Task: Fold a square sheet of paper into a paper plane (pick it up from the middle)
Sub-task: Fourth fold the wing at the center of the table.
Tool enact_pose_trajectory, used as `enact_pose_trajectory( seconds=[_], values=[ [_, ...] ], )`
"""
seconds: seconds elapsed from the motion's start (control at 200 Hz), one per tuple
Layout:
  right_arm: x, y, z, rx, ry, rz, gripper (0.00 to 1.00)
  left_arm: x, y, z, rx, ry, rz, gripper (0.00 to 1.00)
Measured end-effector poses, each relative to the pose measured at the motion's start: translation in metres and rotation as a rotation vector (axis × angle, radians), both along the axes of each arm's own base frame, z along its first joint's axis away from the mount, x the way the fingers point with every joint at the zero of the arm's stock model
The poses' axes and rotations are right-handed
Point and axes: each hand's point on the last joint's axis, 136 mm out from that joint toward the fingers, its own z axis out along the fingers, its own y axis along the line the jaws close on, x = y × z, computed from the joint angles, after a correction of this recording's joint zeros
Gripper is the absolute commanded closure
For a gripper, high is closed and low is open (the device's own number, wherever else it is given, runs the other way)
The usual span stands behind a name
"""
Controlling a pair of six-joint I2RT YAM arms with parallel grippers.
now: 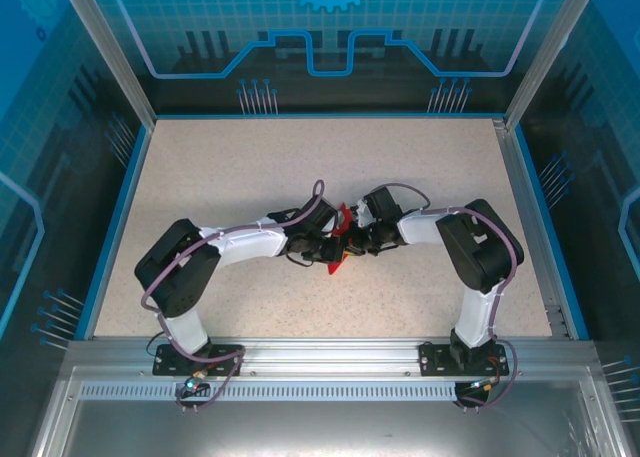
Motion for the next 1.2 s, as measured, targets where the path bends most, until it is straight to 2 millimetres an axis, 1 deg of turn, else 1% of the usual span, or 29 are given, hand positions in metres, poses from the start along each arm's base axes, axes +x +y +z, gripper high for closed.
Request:
enact_pose_trajectory(
  seconds=[0.195, 0.345, 0.665, 1.2],
  values=[
    [0.001, 0.002, 0.0, 0.013, 0.003, 0.0, 1.0, -0.005, 0.003, -0.017, 0.03, 0.024, -0.012, 0.93],
    [0.0, 0.002, 0.0, 0.015, 0.005, 0.001, 1.0, -0.005, 0.005, -0.024, 0.05, 0.027, -0.021, 0.92],
    [0.0, 0.002, 0.0, 0.016, 0.006, 0.003, 1.0, -0.005, 0.006, -0.026, 0.06, 0.019, -0.028, 0.91],
    [0.0, 0.002, 0.0, 0.02, 0.008, 0.003, 0.99, -0.006, 0.008, -0.03, 0.042, 0.0, -0.026, 0.92]
  ],
)
